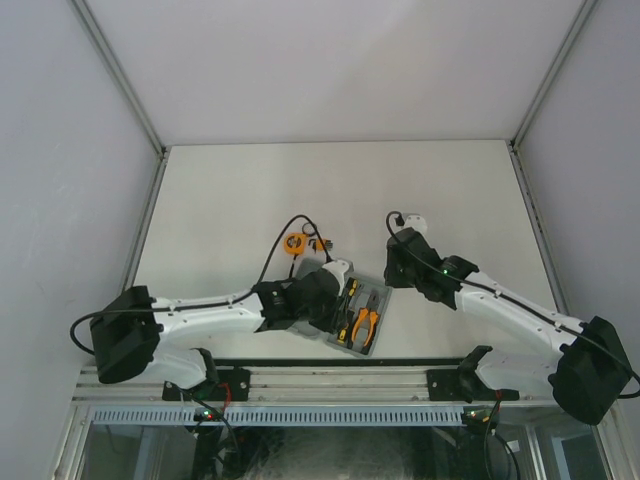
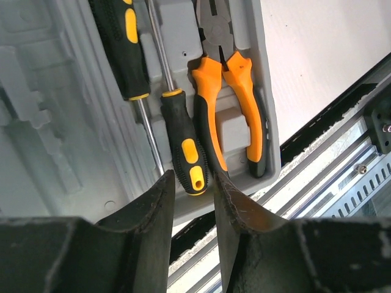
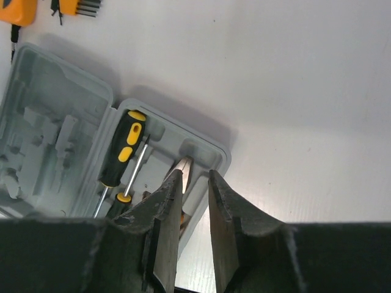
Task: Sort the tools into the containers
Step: Adjust the storage box at the center of the board.
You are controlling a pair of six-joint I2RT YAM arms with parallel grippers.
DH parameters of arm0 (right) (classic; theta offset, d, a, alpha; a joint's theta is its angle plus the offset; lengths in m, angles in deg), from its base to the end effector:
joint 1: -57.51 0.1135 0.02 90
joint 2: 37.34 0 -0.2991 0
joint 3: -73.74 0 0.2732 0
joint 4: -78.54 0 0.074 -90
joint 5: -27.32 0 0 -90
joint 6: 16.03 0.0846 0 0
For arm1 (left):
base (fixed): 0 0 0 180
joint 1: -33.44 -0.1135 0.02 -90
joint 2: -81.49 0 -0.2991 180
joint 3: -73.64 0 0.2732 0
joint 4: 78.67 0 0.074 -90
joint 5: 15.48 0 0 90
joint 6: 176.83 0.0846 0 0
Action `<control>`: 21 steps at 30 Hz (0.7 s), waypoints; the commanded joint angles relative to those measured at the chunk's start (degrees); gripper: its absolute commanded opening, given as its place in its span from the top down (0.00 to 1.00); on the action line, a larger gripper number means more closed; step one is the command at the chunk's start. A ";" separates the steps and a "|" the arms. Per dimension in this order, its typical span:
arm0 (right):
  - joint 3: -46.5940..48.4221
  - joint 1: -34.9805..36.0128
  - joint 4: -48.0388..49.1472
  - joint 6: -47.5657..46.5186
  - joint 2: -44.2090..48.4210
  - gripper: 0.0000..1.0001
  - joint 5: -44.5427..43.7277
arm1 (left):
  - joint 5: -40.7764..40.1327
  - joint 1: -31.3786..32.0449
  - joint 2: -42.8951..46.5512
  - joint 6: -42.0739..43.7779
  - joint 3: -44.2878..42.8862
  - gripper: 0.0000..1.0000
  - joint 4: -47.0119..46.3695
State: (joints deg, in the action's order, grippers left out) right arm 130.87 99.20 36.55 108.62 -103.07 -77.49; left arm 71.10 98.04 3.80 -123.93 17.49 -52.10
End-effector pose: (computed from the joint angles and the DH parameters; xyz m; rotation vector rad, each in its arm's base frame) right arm 0.2131 0.1608 0.2249 -0.0363 2.4349 0.2899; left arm 0.1402 -0.2834 0.1875 0.5767 2.4793 -0.7076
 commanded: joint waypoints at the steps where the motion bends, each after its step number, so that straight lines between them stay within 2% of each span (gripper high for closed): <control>1: -0.62 -0.03 2.27 1.60 0.29 0.76 0.67 | 1.52 0.98 -2.61 -1.05 -4.25 0.65 -3.59; 21: -0.67 0.06 5.12 2.30 -1.74 0.77 5.06 | -1.75 1.10 -8.84 -1.06 -4.97 0.70 -3.81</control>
State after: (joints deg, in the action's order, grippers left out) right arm 129.87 99.22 38.10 109.95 -104.58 -73.97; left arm 70.64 98.96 -4.77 -124.35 14.76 -54.33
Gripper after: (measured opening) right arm 0.236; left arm 0.311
